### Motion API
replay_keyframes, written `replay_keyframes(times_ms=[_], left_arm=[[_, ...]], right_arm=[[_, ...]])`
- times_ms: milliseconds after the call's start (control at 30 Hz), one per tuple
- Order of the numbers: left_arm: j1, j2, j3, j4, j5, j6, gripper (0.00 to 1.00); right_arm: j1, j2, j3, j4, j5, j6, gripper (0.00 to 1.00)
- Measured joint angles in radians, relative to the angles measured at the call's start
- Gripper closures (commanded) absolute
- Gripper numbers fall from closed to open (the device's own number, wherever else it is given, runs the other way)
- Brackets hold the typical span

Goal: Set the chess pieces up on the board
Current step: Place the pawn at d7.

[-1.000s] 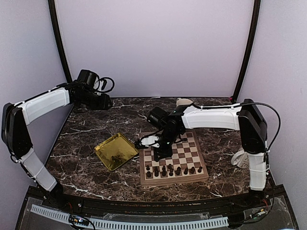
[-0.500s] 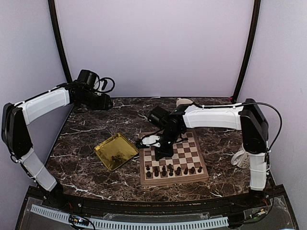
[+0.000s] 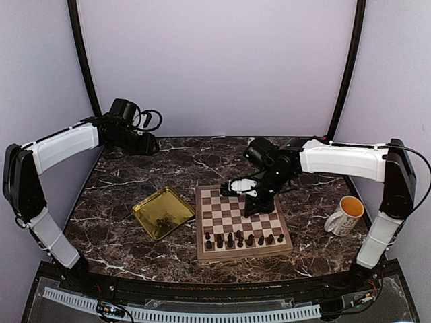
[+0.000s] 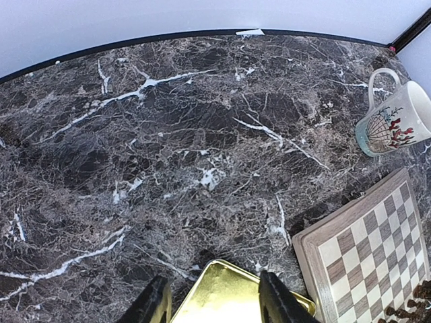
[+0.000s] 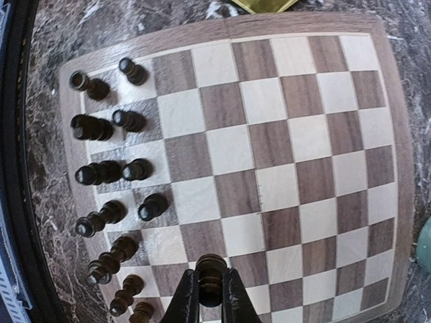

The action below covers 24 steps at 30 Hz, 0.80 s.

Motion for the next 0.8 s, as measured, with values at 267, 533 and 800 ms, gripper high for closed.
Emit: replay_keyframes(times_ms=[267, 533, 800], left_arm=[[0.000, 0.012, 0.000, -0.001, 0.002, 0.003, 0.54], [0.000, 0.016, 0.000, -0.002, 0.003, 0.003, 0.54], [0.000, 0.018, 0.000, -0.002, 0.004, 0.003, 0.54]], right_arm=[[0.023, -0.014, -0.079, -0.018, -0.056, -0.040, 0.94], [0.053, 0.010, -0.099, -0.004, -0.045, -0.044, 0.93], [0.061, 0.043, -0.099, 0.006, -0.025, -0.043, 0.93]])
